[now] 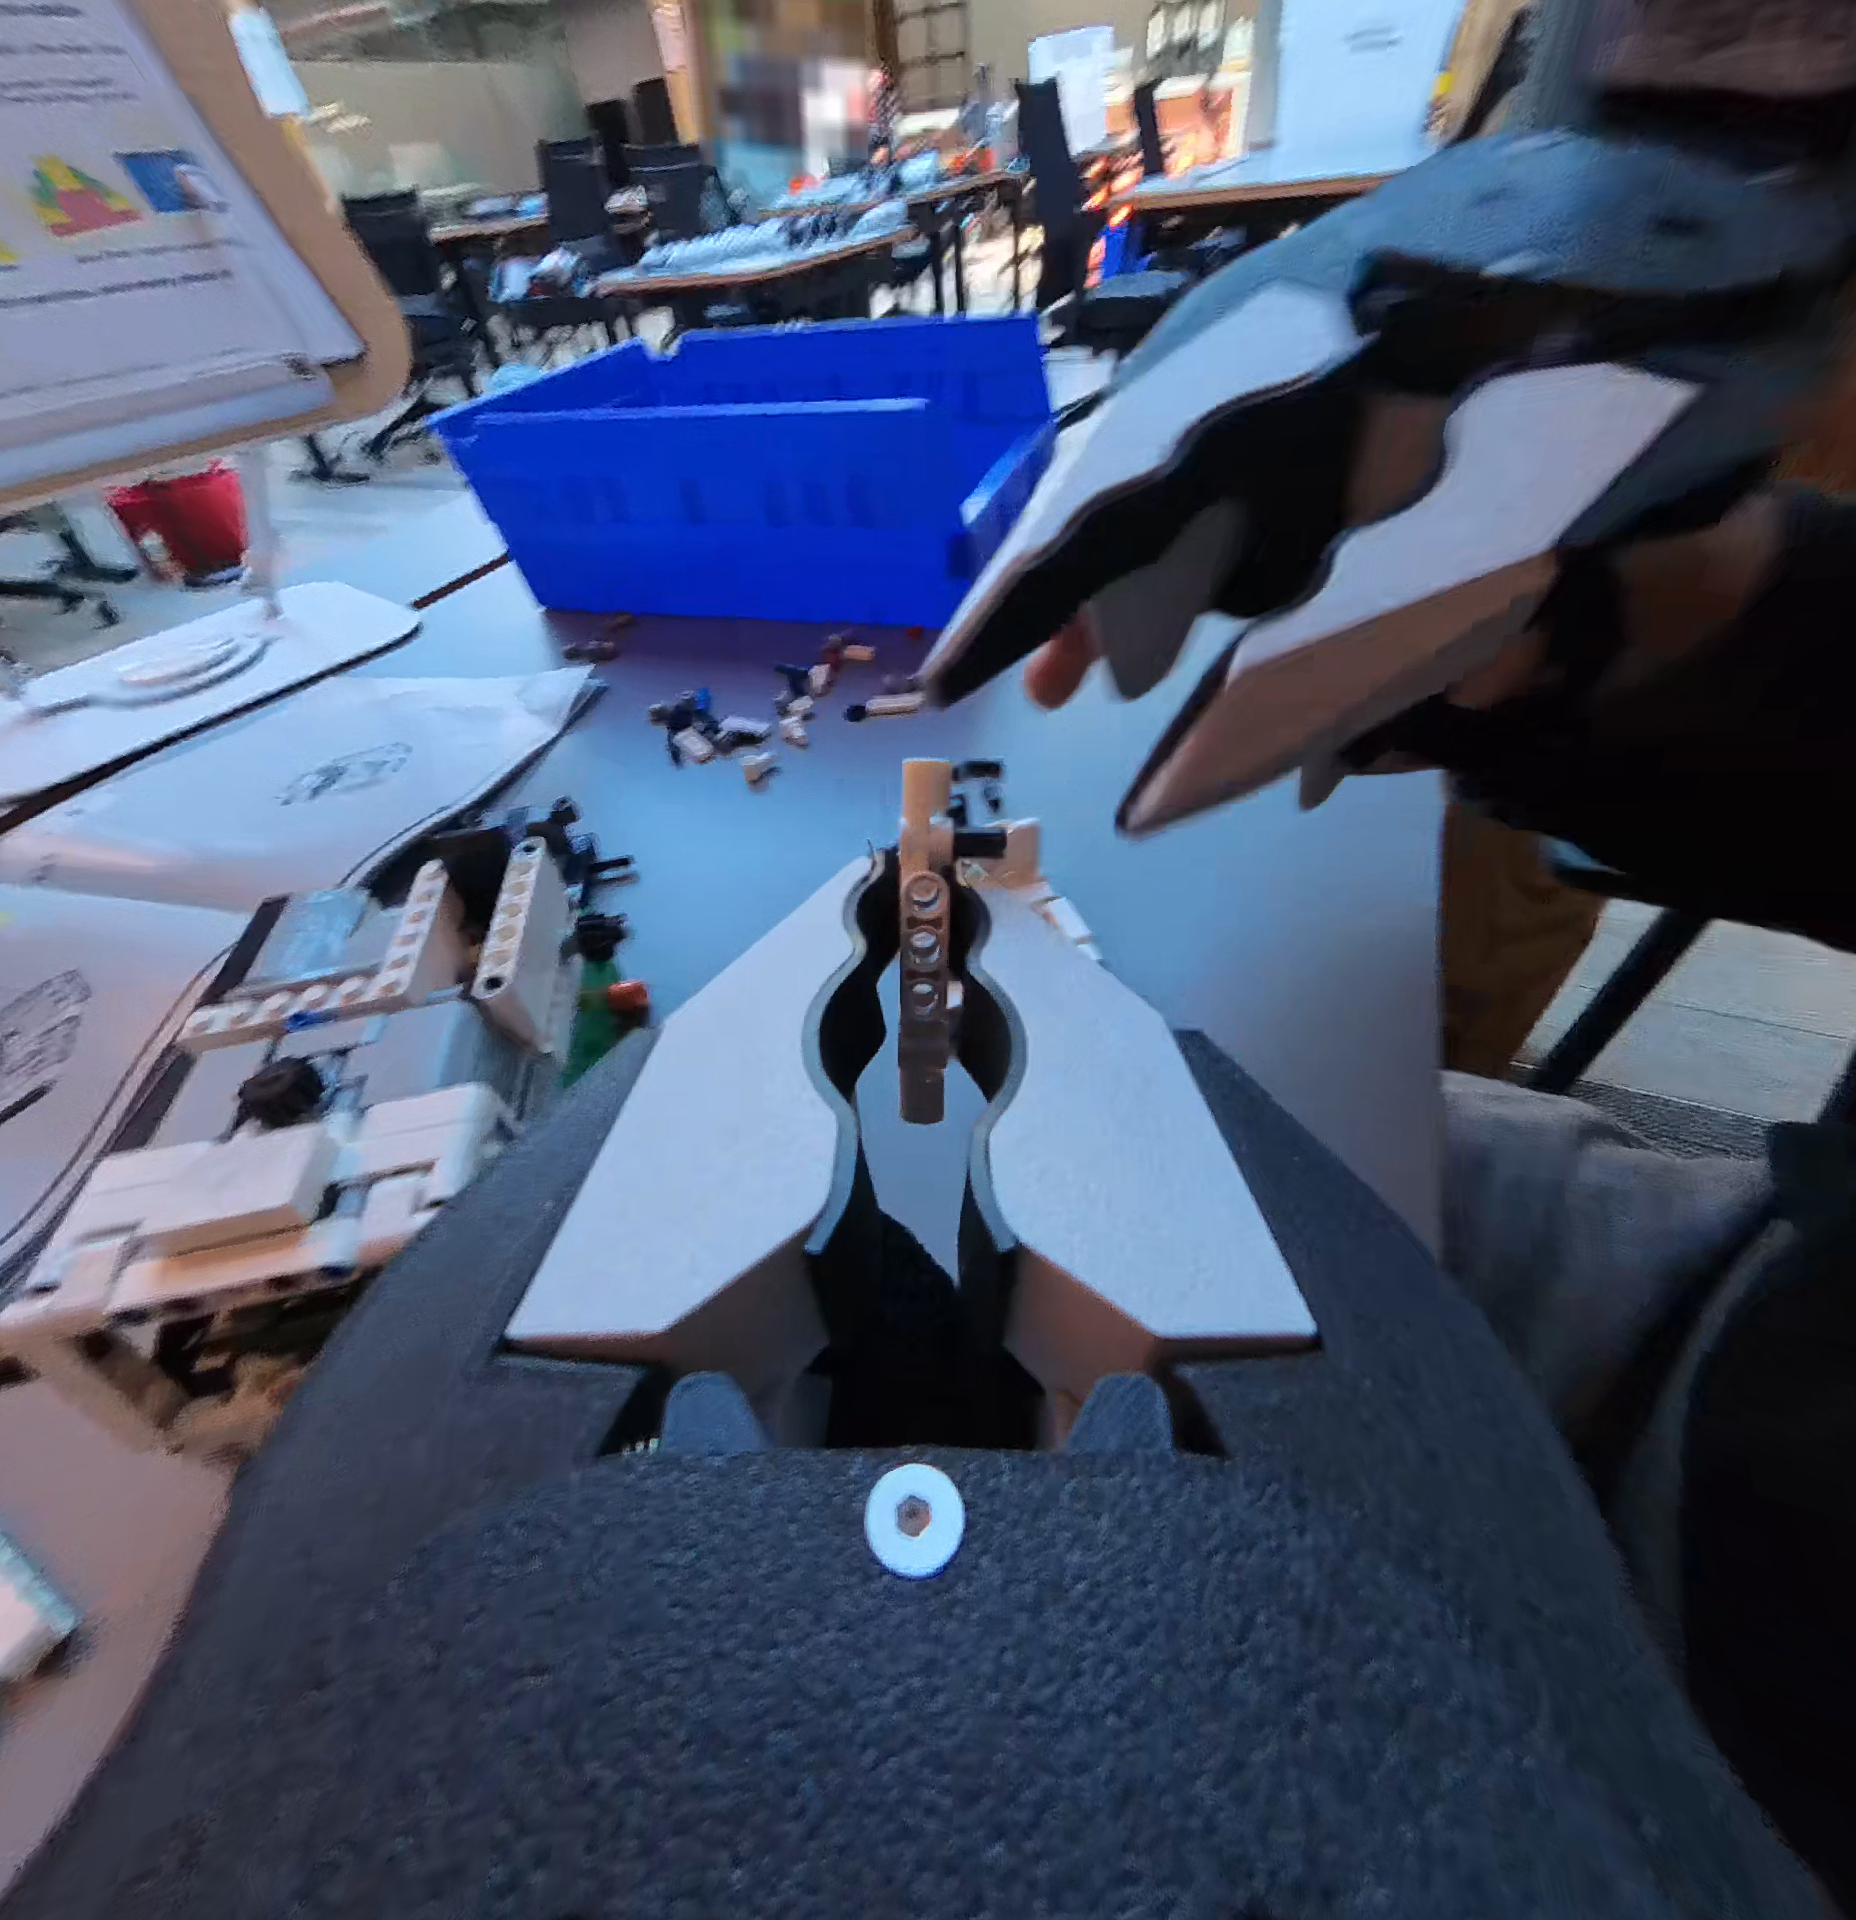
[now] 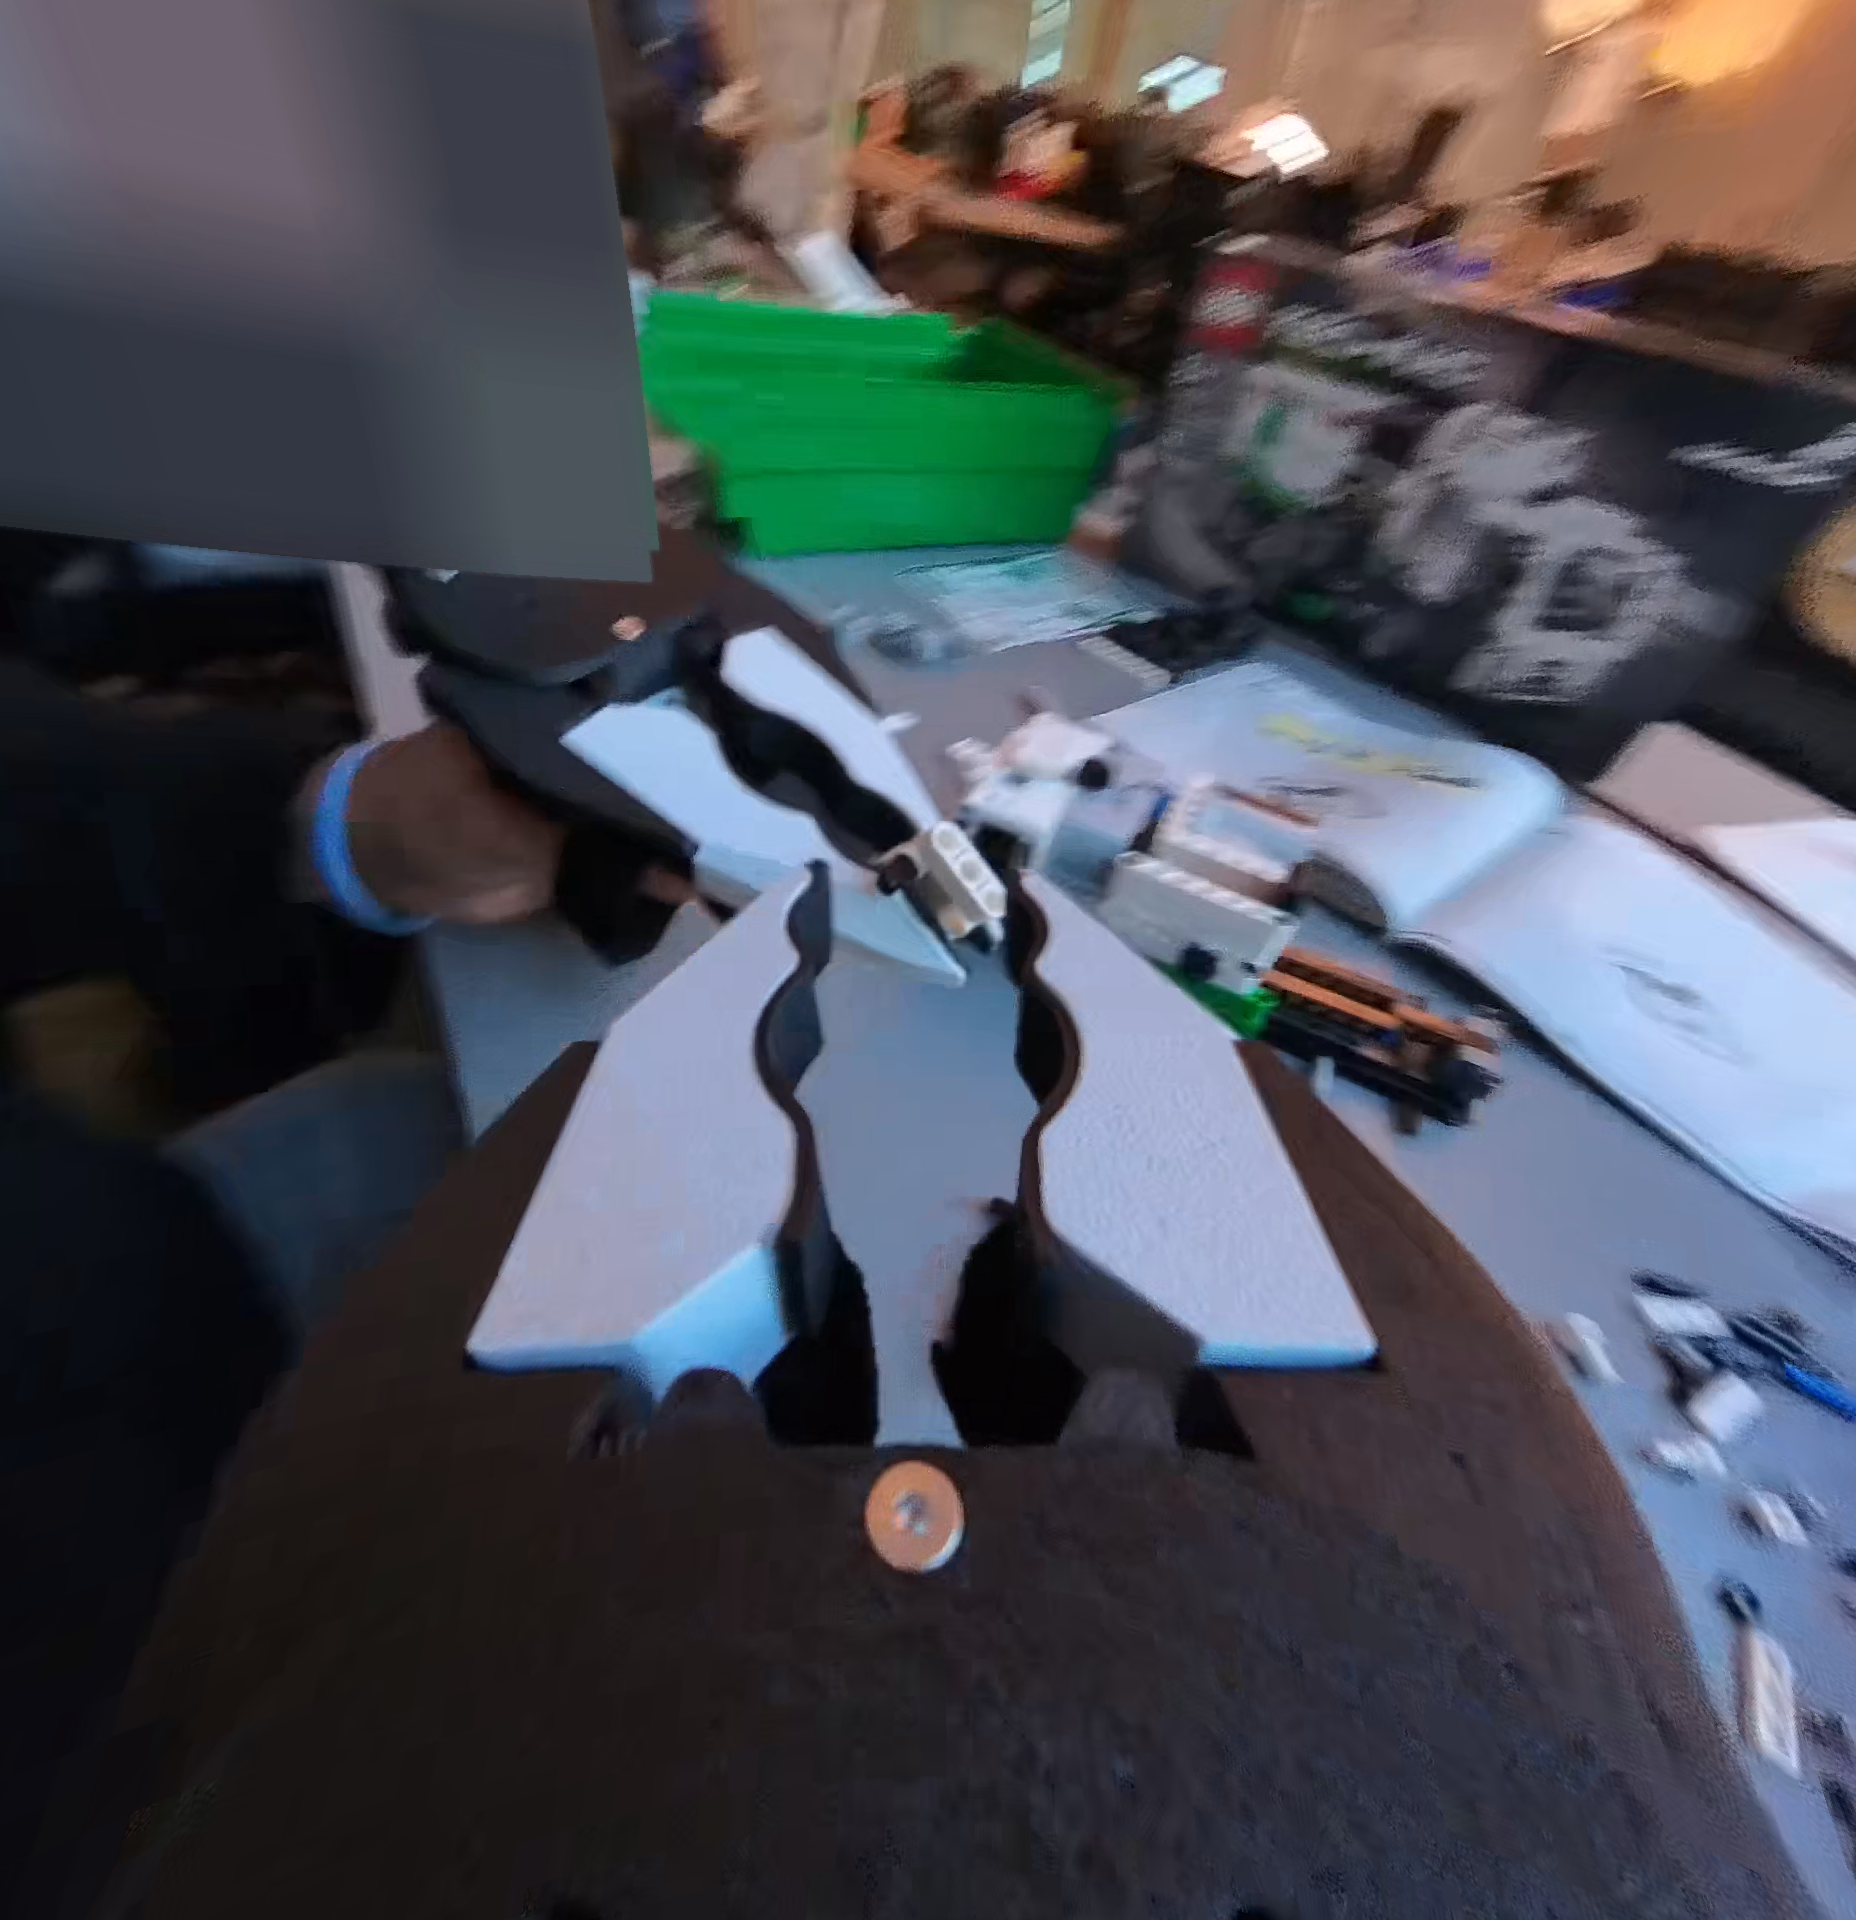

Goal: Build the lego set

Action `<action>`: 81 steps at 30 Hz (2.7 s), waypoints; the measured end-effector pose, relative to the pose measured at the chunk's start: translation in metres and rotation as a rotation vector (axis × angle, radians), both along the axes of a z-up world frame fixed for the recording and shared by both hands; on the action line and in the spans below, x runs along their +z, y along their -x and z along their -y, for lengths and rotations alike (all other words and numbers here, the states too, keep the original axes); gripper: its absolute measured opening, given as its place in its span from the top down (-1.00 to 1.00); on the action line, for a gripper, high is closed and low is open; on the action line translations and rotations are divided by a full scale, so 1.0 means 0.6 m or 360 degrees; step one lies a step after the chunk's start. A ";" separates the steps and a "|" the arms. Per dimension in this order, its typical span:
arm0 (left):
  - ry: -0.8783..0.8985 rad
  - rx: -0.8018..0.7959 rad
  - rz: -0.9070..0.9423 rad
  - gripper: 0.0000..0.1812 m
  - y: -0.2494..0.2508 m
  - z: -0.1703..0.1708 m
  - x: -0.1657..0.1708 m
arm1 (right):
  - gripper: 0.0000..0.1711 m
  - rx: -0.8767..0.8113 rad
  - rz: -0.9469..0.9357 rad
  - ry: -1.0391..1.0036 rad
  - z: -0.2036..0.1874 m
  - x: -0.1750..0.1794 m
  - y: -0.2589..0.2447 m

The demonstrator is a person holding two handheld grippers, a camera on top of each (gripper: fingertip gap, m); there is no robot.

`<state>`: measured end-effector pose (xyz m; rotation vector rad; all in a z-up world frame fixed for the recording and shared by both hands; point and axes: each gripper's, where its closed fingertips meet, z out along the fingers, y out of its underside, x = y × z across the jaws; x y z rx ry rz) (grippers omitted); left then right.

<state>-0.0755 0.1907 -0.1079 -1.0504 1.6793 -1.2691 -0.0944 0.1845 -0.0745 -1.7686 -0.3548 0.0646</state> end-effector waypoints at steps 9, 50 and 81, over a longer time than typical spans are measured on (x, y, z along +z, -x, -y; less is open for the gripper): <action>0.0176 -0.0373 0.0036 0.92 0.030 0.056 0.019 | 0.67 0.0677 -0.0181 0.0109 0.007 -0.009 0.044; 0.0194 0.0002 -0.0112 0.93 0.002 0.001 -0.009 | 0.82 -0.0745 -0.0197 0.0795 0.113 -0.193 -0.274; 0.0201 -0.0058 -0.0087 0.93 0.020 0.003 -0.004 | 0.95 0.0021 0.0846 0.3113 0.401 -0.184 -0.377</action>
